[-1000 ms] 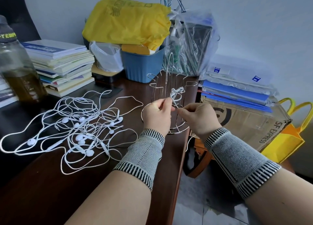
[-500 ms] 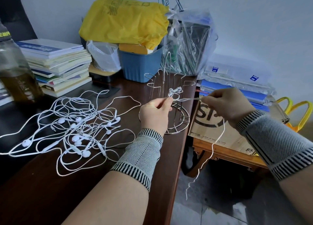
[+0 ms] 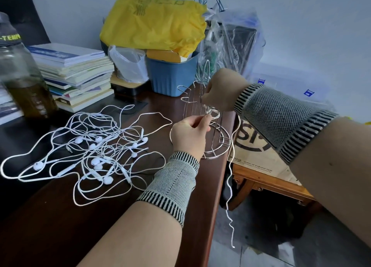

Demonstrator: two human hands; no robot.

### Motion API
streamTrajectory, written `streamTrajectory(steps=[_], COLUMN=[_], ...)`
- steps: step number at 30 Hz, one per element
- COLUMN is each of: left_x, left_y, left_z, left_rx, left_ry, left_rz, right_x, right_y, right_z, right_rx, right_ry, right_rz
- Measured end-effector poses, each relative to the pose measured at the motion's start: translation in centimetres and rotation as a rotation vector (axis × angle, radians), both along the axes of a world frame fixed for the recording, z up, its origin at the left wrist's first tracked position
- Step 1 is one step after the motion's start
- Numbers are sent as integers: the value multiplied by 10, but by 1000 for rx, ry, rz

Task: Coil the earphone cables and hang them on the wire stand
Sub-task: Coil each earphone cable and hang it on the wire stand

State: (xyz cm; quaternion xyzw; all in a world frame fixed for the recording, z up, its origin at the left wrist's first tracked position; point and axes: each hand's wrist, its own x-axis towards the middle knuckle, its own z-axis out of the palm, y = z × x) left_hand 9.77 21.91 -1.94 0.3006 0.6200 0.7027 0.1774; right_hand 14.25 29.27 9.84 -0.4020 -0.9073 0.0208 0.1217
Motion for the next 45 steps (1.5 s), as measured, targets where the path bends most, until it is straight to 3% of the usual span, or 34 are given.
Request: streamTrajectory(steps=[8, 12, 17, 23, 26, 30, 34, 42, 45], left_x=[-1, -1, -2, 2, 2, 2, 1, 0, -2], left_y=[3, 2, -1, -3, -3, -2, -2, -2, 0], left_z=[-2, -1, -3, 3, 4, 4, 3, 3, 3], left_rx=[-74, -25, -11, -43, -54, -64, -61, -39, -43], left_ry=[49, 17, 70, 19, 50, 31, 24, 30, 43], left_rz=[18, -30, 18, 13, 26, 22, 10, 8, 20], right_x=[23, 49, 78, 91, 93, 79, 49, 2, -3], right_y=[-40, -35, -26, 1, 7, -1, -2, 0, -13], right_z=[-17, -45, -63, -63, -56, -32, -6, 11, 6], right_rx=[420, 474, 187, -264, -273, -19, 90, -56, 58], right_ry=[-175, -47, 294, 419, 375, 348, 213, -59, -143], right_rz=[277, 316, 210, -90, -181, -164, -133, -47, 49])
